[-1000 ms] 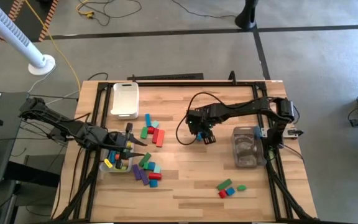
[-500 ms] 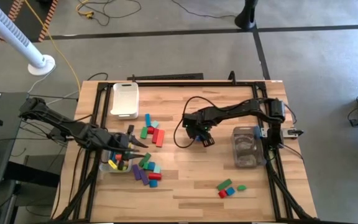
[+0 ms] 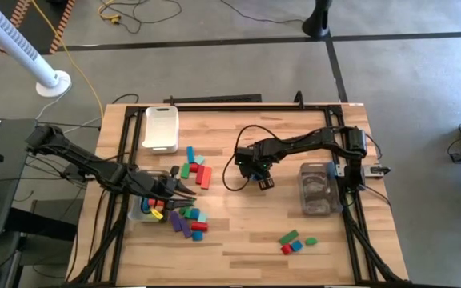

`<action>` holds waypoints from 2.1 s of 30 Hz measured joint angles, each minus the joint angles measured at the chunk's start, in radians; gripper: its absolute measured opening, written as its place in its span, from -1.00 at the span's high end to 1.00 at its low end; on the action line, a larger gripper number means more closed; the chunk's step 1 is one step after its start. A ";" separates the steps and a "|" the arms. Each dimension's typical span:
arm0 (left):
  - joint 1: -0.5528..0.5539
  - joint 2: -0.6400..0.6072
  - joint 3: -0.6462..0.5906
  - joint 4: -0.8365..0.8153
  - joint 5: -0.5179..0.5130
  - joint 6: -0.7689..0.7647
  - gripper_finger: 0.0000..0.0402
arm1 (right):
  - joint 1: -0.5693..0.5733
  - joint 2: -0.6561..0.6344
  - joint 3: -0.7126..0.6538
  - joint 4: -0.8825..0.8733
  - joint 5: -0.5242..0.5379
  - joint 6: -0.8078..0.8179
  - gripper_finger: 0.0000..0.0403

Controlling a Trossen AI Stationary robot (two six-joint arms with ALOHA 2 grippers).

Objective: Sort blocks by size
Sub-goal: Put the blue rectangular block into the black bin

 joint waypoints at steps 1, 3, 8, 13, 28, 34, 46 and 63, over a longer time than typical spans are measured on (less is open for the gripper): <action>0.000 0.008 0.000 0.008 0.000 -0.011 0.19 | 0.006 0.000 0.000 0.000 -0.001 0.008 0.24; 0.000 0.020 0.000 0.022 0.000 -0.018 0.19 | 0.014 0.000 0.000 -0.001 0.000 0.023 0.29; 0.000 0.028 0.000 0.025 -0.001 0.011 0.19 | 0.028 -0.013 -0.002 0.011 0.002 0.026 0.27; 0.000 0.027 0.000 0.030 -0.001 0.077 0.19 | 0.028 -0.049 -0.004 0.016 0.002 0.026 0.06; 0.000 0.027 0.001 0.099 -0.001 0.129 0.19 | 0.030 -0.108 -0.004 -0.059 -0.001 0.126 -0.21; 0.016 0.027 0.002 0.146 -0.005 0.023 0.19 | 0.077 -0.160 -0.002 -0.039 -0.003 0.172 -0.17; 0.046 0.027 0.002 0.148 -0.010 -0.260 0.19 | 0.143 -0.166 -0.001 0.019 -0.027 0.652 -0.11; 0.067 0.028 0.002 0.151 -0.051 -0.432 0.19 | 0.187 -0.171 0.000 -0.060 0.217 1.315 -0.15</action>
